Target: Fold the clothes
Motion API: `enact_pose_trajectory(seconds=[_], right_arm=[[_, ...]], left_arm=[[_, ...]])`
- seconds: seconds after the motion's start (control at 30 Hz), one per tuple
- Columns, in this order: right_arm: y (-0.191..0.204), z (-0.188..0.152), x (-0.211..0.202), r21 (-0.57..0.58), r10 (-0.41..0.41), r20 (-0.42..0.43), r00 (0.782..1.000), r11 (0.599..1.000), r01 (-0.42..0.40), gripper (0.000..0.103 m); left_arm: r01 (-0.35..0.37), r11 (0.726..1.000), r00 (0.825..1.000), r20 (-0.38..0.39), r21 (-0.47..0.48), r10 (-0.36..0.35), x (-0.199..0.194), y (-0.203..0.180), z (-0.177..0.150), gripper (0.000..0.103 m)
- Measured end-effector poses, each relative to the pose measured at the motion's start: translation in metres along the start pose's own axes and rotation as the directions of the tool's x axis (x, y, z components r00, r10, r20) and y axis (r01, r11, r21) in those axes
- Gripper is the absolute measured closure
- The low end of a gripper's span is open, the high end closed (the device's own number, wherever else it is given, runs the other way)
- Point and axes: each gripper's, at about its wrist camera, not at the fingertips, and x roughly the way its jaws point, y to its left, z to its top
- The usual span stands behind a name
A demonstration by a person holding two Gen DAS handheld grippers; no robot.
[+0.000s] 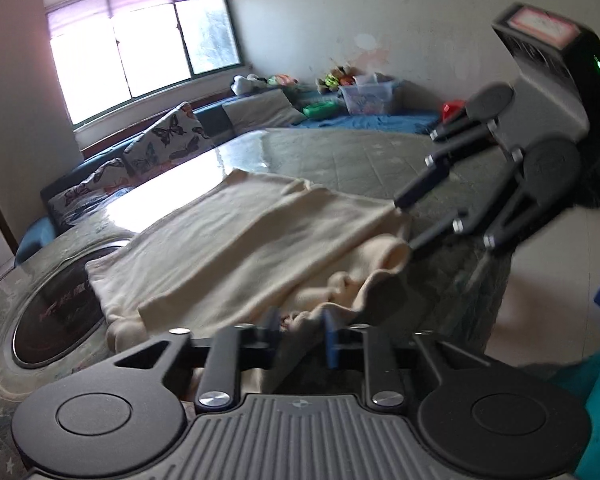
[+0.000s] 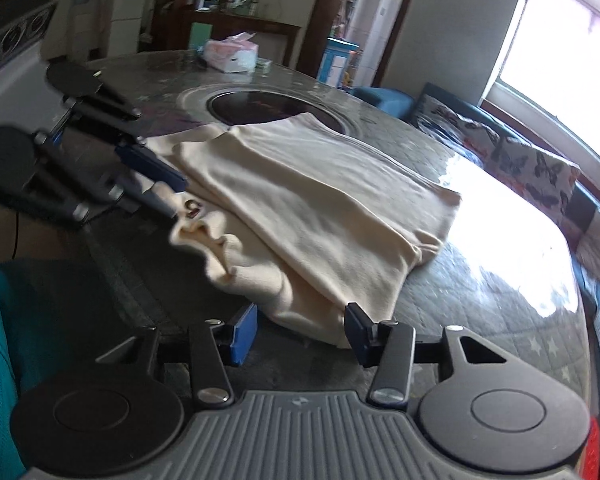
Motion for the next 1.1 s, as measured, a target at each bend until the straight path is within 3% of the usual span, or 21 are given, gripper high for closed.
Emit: enact_pose_trajectory(seconds=[0.17, 0.33, 0.43, 0.5, 0.57, 0.6, 0.87, 0.9, 0.97, 1.1], right_arm=[[0.006, 0.006, 0.009, -0.051, 0.009, 0.030, 0.999, 0.999, -0.008, 0.054], [-0.002, 0.018, 0.026, -0.024, 0.027, 0.062, 0.998, 0.999, -0.025, 0.059], [-0.011, 0.024, 0.036, 0.037, 0.080, 0.050, 0.996, 0.996, -0.082, 0.077], [-0.014, 0.027, 0.037, 0.056, 0.094, 0.051, 0.994, 0.994, -0.097, 0.083], [-0.022, 0.030, 0.036, 0.103, 0.109, 0.053, 0.993, 0.988, -0.114, 0.087], [-0.025, 0.033, 0.035, 0.119, 0.113, 0.056, 0.992, 0.986, -0.119, 0.088], [-0.037, 0.048, 0.034, 0.150, 0.106, 0.095, 0.990, 0.981, -0.120, 0.091], [-0.037, 0.049, 0.035, 0.154, 0.106, 0.094, 0.990, 0.981, -0.119, 0.091], [-0.036, 0.048, 0.035, 0.157, 0.104, 0.094, 0.990, 0.981, -0.118, 0.093], [-0.031, 0.046, 0.031, 0.154, 0.099, 0.100, 0.990, 0.981, -0.114, 0.094]], left_arm=[[-0.007, 0.997, 0.999, 0.030, -0.079, 0.010, 0.003, 0.016, 0.013, 0.093], [-0.004, 0.990, 1.000, 0.029, -0.140, 0.008, 0.009, 0.030, 0.021, 0.093], [-0.009, 0.988, 1.000, 0.012, -0.155, 0.011, 0.011, 0.032, 0.017, 0.088], [-0.015, 0.987, 1.000, -0.001, -0.162, 0.015, 0.008, 0.031, 0.011, 0.083], [-0.028, 0.988, 1.000, -0.010, -0.150, 0.026, 0.004, 0.029, 0.004, 0.068], [-0.033, 0.989, 0.999, -0.015, -0.142, 0.032, 0.001, 0.028, 0.000, 0.066], [-0.106, 0.994, 0.994, -0.016, 0.019, 0.107, -0.005, 0.010, -0.022, 0.064], [-0.116, 0.993, 0.993, -0.018, 0.029, 0.117, -0.003, 0.010, -0.024, 0.065], [-0.136, 0.990, 0.990, -0.026, 0.034, 0.137, -0.002, 0.012, -0.027, 0.087], [-0.140, 0.990, 0.990, -0.013, -0.025, 0.140, -0.009, 0.021, -0.026, 0.097]])
